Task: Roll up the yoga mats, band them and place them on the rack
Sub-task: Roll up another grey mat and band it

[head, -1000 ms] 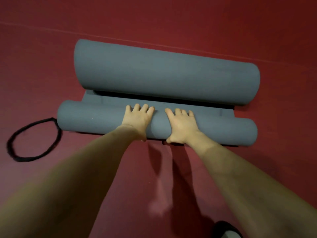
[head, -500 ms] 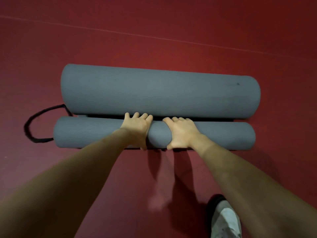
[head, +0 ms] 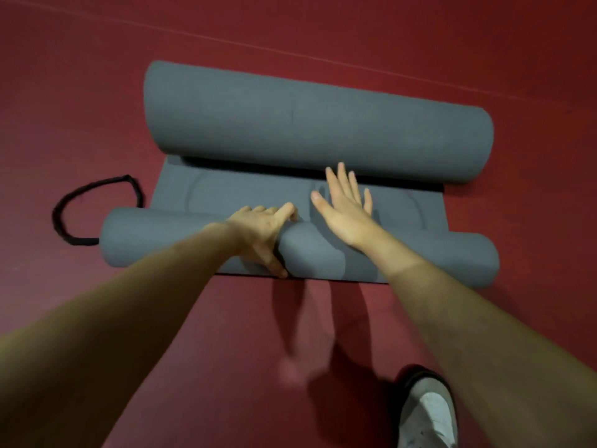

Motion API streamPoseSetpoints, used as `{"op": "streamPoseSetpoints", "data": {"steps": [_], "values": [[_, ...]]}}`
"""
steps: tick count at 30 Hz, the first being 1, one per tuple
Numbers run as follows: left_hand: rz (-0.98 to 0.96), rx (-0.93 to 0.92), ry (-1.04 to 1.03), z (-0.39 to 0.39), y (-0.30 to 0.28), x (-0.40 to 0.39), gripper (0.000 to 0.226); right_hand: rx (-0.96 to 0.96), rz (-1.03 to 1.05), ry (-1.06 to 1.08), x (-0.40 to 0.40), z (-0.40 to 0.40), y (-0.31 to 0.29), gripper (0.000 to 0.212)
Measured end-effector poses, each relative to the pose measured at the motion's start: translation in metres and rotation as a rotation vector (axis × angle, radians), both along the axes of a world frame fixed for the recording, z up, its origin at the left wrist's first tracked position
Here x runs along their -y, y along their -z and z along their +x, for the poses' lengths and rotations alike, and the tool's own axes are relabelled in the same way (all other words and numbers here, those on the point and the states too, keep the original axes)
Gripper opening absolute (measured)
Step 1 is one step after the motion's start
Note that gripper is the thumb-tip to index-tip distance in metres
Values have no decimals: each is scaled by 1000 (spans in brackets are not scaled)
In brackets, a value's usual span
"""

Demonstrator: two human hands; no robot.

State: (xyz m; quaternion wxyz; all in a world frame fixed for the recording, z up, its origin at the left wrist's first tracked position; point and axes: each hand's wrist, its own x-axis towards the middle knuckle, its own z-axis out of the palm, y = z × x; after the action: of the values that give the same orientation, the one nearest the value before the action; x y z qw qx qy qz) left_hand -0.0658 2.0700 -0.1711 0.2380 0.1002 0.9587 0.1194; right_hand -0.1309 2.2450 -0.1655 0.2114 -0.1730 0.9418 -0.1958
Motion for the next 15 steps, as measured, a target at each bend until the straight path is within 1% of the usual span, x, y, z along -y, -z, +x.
{"op": "streamPoseSetpoints", "data": {"steps": [2,4,5,6,7,8,9,10,11,12,13,15], "values": [[-37,-55,12,-7,-3,7,96,-46,23,-64,7,-5,0,60],[-122,-127,26,-10,-4,14,99,-137,30,-111,10,1,7,58],[-125,-156,6,-11,-3,17,100,-211,27,-135,10,6,11,57],[-83,-184,-46,-12,-1,19,98,-298,26,-160,8,13,14,57],[-13,-209,-135,-13,2,19,90,-387,25,-187,5,19,16,58],[52,-239,-244,-16,4,17,77,-480,17,-209,2,23,17,58],[85,-286,-355,-20,6,14,63,-565,19,-226,-1,25,19,57],[67,-342,-445,-25,6,9,51,-627,34,-242,-5,25,21,58],[6,-386,-505,-31,5,4,45,-644,64,-262,-8,25,23,62],[-51,-410,-544,-37,4,-1,42,-624,104,-284,-10,23,23,71],[-76,-431,-569,-42,3,-5,40,-567,151,-309,-11,21,24,83],[-47,-455,-588,-49,0,-8,33,-427,252,-336,-7,12,22,111]]}}
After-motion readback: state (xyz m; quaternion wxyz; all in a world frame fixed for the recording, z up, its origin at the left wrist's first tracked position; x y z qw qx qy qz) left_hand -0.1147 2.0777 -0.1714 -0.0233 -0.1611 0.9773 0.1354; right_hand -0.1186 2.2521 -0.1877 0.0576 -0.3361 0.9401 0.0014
